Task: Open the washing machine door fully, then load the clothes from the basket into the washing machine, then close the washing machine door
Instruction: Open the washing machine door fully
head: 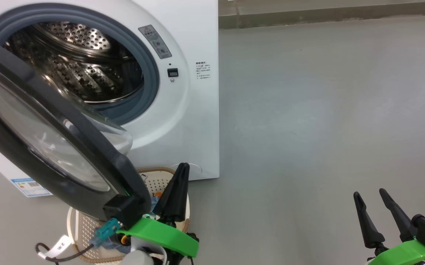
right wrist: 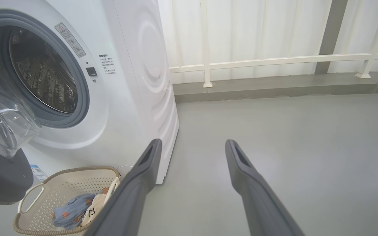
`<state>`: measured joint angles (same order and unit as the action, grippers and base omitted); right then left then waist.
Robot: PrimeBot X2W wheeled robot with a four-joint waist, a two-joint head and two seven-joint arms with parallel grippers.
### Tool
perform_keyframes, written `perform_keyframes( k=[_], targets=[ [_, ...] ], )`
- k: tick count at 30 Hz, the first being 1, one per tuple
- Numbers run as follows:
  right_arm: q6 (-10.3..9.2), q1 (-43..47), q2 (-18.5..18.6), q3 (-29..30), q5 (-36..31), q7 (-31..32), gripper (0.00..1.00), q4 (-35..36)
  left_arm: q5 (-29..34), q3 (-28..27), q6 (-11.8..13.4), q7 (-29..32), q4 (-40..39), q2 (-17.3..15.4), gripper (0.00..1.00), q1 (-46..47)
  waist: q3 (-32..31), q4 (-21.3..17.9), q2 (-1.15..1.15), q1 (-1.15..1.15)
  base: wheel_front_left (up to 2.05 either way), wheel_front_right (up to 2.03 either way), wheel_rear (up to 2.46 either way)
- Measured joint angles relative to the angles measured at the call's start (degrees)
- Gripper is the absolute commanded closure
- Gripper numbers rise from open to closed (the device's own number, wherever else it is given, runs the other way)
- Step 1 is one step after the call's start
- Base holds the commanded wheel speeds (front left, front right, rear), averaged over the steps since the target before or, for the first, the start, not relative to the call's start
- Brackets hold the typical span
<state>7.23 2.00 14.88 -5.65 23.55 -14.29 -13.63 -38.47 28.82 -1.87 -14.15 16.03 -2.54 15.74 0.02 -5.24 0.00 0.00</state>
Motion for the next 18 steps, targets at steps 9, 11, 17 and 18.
perform_keyframes(
  k=[9,11,17,18],
  targets=[
    [0.0,-0.05,0.03,0.11,0.0,0.0,0.0,0.0,-2.76,-3.98,0.94,-0.3,6.54,0.0,1.0,2.09,0.42,0.31,0.0,0.0,0.0,0.0,0.0],
    [0.0,-0.07,0.02,0.12,0.0,0.0,0.0,0.01,-2.74,-4.94,0.93,-0.37,7.11,0.02,1.0,2.09,0.42,0.46,0.0,0.0,0.0,0.0,0.0],
    [0.0,-0.16,0.03,0.12,0.0,0.0,0.0,0.04,-2.74,-6.05,0.81,-0.47,8.27,0.22,1.0,2.09,0.31,0.88,0.0,0.0,0.0,0.0,0.0],
    [0.0,-0.17,0.03,0.12,-0.01,0.0,0.0,0.08,-2.74,-6.3,0.77,-0.47,8.47,0.21,1.0,2.09,0.29,0.96,0.0,0.0,0.0,0.0,0.0]
  ],
)
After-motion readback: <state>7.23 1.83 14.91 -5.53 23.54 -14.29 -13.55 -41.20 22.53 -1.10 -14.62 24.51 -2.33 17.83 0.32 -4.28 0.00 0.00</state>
